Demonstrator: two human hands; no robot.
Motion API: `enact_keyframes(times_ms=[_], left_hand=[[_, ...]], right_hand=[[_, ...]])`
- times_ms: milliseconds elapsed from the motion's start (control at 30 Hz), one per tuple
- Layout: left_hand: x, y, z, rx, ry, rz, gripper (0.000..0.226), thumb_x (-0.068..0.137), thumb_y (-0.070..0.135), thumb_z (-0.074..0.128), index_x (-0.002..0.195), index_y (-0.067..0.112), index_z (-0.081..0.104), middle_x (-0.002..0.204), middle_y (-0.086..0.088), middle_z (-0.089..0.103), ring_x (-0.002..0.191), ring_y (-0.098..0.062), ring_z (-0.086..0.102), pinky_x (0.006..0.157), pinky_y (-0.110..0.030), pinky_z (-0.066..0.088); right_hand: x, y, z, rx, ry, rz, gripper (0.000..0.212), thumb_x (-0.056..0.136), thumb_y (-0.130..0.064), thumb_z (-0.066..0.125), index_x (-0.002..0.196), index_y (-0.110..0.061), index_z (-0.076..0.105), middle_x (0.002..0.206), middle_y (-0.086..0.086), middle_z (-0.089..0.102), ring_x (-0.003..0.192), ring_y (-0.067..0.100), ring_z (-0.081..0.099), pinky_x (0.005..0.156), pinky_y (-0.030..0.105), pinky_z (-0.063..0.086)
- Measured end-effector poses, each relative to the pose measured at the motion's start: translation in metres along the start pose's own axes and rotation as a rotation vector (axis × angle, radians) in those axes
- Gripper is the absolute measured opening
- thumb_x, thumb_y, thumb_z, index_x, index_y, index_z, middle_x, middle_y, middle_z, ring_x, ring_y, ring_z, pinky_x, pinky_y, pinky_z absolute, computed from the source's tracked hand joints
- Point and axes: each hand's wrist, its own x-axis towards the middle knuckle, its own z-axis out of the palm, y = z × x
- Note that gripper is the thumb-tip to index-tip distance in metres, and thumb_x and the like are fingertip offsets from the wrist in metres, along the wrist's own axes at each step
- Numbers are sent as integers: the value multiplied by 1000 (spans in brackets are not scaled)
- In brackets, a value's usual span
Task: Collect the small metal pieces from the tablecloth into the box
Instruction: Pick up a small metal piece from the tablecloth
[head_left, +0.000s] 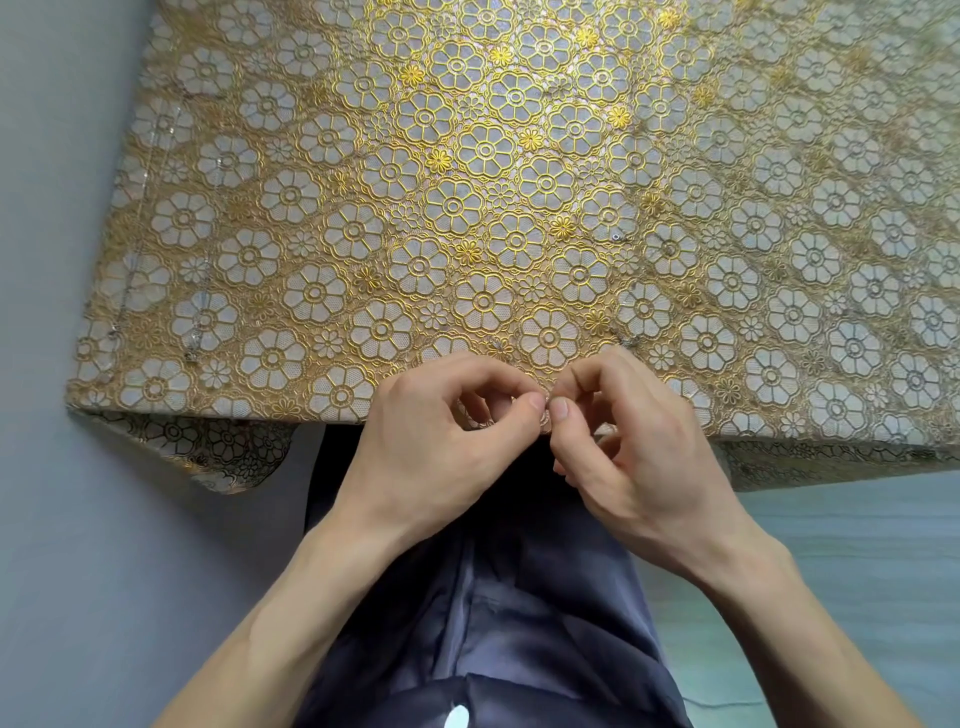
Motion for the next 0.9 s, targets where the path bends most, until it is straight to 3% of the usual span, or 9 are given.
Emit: enact_keyframes(times_ms=[200, 467, 567, 700, 900], left_hand=[[1, -3, -2, -43, -32, -6, 22, 73, 53, 65, 78, 33, 74, 71, 10, 68, 61, -8, 58, 59, -15, 42], [0, 2, -2, 6, -14, -2, 6, 77, 38, 70, 74, 34, 72, 70, 11, 66, 65, -10, 60, 61, -13, 42], [-1, 3, -4, 23, -21, 33, 4, 80, 35, 70, 76, 35, 73, 74, 11, 69, 73, -13, 64, 65, -14, 44], [-1, 3, -5, 39, -35, 59, 6, 79, 32, 71, 78, 30, 76, 71, 15, 67, 72, -8, 63, 66, -11, 42], [-1, 4, -4, 79, -20, 70, 6, 77, 31, 70, 77, 28, 76, 67, 13, 64, 69, -8, 61, 65, -9, 41]], right_hand=[[0, -1, 0, 14, -12, 4, 14, 95, -30, 52, 92, -17, 55, 87, -13, 50, 66, 12, 61, 55, 33, 51], [1, -2, -1, 53, -26, 23, 13, 95, -30, 52, 91, -17, 54, 86, -12, 50, 66, 15, 63, 56, 39, 52], [1, -2, -2, 40, -36, 10, 12, 96, -29, 52, 91, -18, 53, 86, -14, 50, 67, 13, 62, 57, 34, 52], [2, -3, -3, 3, -45, -30, 6, 94, -27, 52, 90, -23, 51, 85, -15, 48, 69, 9, 58, 60, 17, 46], [1, -3, -5, -26, -63, -56, 3, 94, -26, 51, 91, -24, 50, 84, -14, 48, 74, 3, 52, 63, 10, 41]])
